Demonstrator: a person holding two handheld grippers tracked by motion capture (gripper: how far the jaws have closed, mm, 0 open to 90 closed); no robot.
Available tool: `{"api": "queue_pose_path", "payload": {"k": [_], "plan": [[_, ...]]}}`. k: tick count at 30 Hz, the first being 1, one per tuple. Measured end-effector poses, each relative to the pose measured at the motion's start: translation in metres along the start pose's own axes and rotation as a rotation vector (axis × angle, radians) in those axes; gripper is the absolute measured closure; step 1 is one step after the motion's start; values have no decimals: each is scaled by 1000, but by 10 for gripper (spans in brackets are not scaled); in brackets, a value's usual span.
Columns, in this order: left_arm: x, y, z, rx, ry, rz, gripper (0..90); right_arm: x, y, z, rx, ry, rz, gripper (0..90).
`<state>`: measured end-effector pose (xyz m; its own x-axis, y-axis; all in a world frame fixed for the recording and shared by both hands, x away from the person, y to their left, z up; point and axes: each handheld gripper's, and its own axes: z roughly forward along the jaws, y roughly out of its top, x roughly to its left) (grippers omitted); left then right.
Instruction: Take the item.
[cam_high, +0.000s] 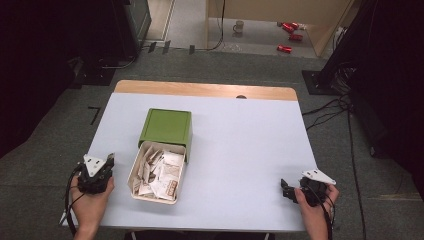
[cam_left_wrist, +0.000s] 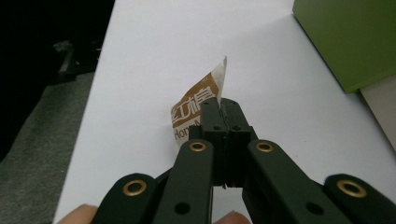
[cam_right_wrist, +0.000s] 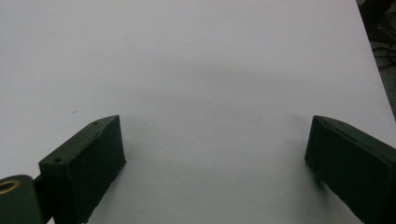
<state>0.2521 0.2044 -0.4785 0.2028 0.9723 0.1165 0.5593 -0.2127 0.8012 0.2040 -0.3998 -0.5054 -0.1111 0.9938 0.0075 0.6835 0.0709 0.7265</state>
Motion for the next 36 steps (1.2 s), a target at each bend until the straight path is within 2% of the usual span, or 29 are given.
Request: {"api": "queue_pose_path", "payload": {"k": [3, 13, 17, 19, 20, 22, 23, 30, 36], "plan": [[-1, -1, 2, 5, -9, -4, 900, 0, 0, 0, 0, 0, 0, 41], [-1, -4, 8, 34, -81, -35, 894, 0, 0, 0, 0, 0, 0, 41], [-2, -5, 9, 33, -108, -39, 833, 0, 0, 0, -1, 0, 0, 42], [-4, -5, 9, 32, -101, -32, 756, 0, 0, 0, -1, 0, -1, 41], [-4, -4, 9, 32, -106, -36, 756, 0, 0, 0, -1, 0, -1, 41], [-4, -4, 8, 32, -130, -44, 679, 0, 0, 0, 0, 0, 0, 41], [-4, -4, 8, 32, -130, -44, 670, 0, 0, 0, 0, 0, 0, 41], [1, 1, -2, -14, -145, -94, 643, 0, 0, 0, 0, 0, 0, 42], [2, 9, -17, -56, -156, -102, 632, 0, 0, 0, 0, 1, 0, 42]]}}
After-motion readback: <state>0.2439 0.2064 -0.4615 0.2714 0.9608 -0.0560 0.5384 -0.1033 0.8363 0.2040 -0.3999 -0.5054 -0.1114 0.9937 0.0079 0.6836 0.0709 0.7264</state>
